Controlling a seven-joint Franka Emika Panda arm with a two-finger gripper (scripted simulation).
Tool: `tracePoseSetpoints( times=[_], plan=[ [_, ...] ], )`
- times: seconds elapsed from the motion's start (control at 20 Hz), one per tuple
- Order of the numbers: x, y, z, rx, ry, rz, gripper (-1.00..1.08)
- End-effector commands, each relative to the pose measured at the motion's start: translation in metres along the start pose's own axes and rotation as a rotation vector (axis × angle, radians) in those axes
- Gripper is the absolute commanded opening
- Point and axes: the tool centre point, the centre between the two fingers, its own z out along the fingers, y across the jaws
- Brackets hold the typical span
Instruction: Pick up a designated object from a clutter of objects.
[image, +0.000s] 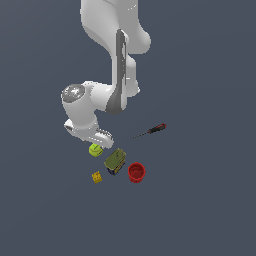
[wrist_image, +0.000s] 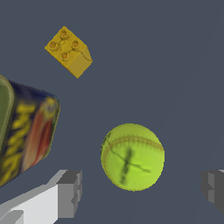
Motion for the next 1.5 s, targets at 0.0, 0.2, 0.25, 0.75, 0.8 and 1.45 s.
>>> tracePoseSetpoints(
  times=[0.0,0.2,0.25,0.75,0.8,1.45],
  plan=[
    [0.0,0.0,0.006,0.0,0.0,0.001,1.0],
    [-0.001,0.001,0.024,0.0,0.0,0.002,1.0],
    [-0.001,0.001,0.029,0.0,0.0,0.002,1.0],
    [0.0,0.001,0.049,0.0,0.0,0.003,-1.0],
    [0.0,0.001,0.049,0.0,0.0,0.003,-1.0],
    [-0.002,0.001,0.042,0.0,0.002,0.003,-1.0]
  ],
)
